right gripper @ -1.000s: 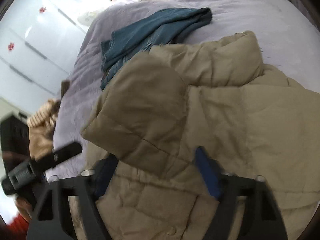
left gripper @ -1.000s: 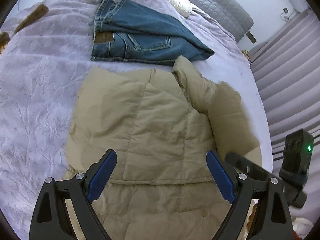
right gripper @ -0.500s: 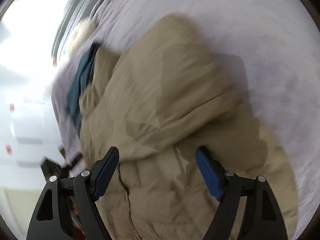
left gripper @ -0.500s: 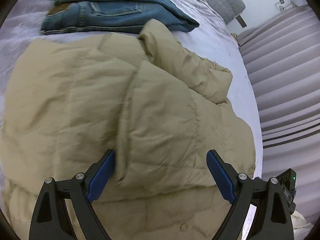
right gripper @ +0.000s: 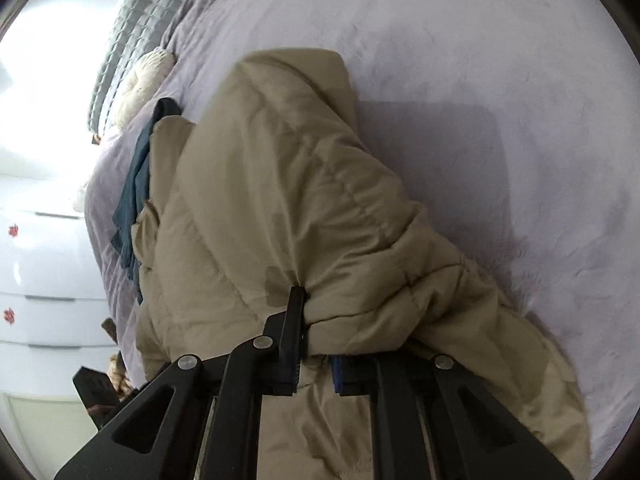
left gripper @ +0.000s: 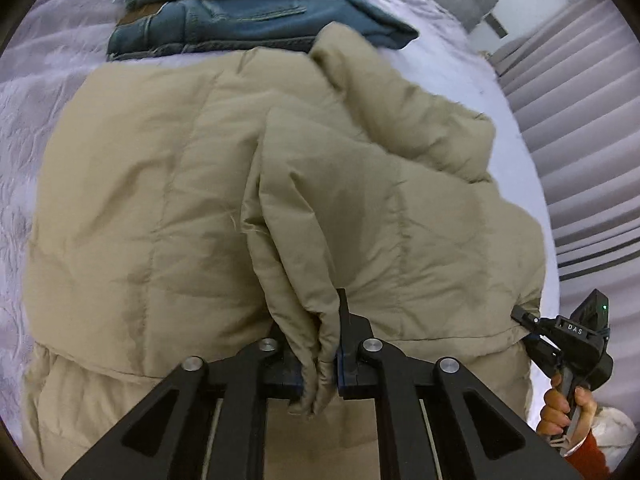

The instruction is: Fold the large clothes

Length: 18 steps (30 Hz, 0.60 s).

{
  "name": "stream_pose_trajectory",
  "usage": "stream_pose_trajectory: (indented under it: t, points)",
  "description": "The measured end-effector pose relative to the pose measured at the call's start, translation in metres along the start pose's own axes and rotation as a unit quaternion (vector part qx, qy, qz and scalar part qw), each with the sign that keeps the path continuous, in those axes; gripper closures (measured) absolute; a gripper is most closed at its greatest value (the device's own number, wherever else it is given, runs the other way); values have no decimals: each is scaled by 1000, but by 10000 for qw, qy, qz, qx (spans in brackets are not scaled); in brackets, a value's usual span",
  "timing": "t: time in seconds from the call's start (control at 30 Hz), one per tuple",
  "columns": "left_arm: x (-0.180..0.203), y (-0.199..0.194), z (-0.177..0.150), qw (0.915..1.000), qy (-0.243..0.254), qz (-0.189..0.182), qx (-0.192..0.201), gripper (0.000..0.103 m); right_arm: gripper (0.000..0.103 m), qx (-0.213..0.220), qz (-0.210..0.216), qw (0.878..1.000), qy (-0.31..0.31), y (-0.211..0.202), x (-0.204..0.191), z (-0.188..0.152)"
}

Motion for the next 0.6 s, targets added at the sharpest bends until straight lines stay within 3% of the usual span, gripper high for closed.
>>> stream_pose_trajectory:
  t: [0.07, 0.23, 0.33, 0.37, 0.43, 0.47, 0.53, 0.6]
  points:
    - [-3, -8, 1, 9999, 11, 143, 31, 85, 90, 80, 98, 9998, 157, -3, 6, 2]
    - [-20, -47, 3, 9958, 102, 771, 474, 85, 90, 82, 9, 10000, 14, -16, 7, 4]
    - [-22, -66, 6, 9944, 208, 796, 660, 85, 88, -78, -25, 10000, -48, -23, 1, 0]
    - [-19, -69, 7, 9945, 246, 750, 692, 85, 85, -212, -17, 9997, -92, -25, -1, -3]
    - [-5, -68, 9, 9938, 382, 700, 771, 85, 59, -413, -80, 9989, -206, -31, -7, -11]
    - [2, -64, 11, 9934, 445, 718, 782, 85, 53, -486, -120, 9983, -305, -36, -13, -16]
    - [11, -52, 13, 9919, 520, 835, 806, 85, 50, -431, -53, 9969, -663, -49, -30, -22]
    - [17, -37, 18, 9897, 578, 1022, 814, 85, 50, -56, 193, 9920, -1250, -75, -53, -22]
Point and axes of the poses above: each gripper's, at about its wrist camera, not at the fingertips, and y roughly the way its jaws point, x to its right, z to its top, the point moved 1 cm from there along y, roughly the way its jaws point, and after that the axes turned 15 degrees about z, right-handed, at the moved point
